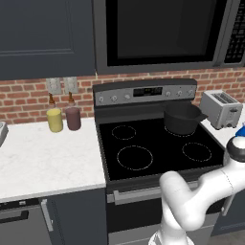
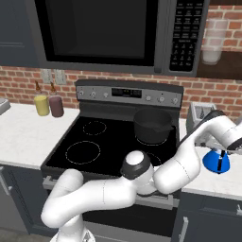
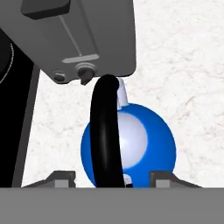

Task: Pick the kettle from the counter and place it on a stove burner. Then turn the burner on.

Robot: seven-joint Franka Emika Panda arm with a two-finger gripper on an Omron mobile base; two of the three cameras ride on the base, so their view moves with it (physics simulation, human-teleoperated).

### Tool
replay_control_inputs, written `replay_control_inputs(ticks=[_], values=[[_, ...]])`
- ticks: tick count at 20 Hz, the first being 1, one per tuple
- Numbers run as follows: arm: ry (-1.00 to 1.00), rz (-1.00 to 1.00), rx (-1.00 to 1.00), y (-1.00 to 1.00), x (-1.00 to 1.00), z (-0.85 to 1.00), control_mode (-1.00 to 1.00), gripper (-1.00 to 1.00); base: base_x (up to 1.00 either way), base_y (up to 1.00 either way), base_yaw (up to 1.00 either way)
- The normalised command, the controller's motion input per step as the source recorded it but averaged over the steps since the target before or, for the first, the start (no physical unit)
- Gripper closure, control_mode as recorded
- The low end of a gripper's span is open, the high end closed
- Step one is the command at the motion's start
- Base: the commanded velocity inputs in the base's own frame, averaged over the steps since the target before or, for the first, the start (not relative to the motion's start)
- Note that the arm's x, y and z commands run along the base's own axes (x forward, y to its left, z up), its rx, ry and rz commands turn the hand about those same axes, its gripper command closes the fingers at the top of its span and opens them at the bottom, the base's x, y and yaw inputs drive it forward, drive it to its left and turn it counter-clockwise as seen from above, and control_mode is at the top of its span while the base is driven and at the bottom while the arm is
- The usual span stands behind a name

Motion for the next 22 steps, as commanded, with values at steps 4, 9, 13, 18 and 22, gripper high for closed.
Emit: replay_control_inputs(ticks=[4, 9, 13, 18, 22], values=[[-0.01, 0.0, 0.0, 0.0, 0.0, 0.0, -1.0, 1.0, 0.0, 0.0, 0.0], [-0.09, 0.0, 0.0, 0.0, 0.0, 0.0, -1.0, 1.0, 0.0, 0.0, 0.0], [-0.2, 0.0, 0.0, 0.0, -0.07, 0.0, -1.0, 1.0, 0.0, 0.0, 0.0], [-0.42, 0.03, 0.0, 0.32, -0.5, 0.26, -1.0, 1.0, 0.0, 0.0, 0.0], [-0.56, 0.11, 0.0, 0.83, -0.8, 0.28, -1.0, 1.0, 0.0, 0.0, 0.0]])
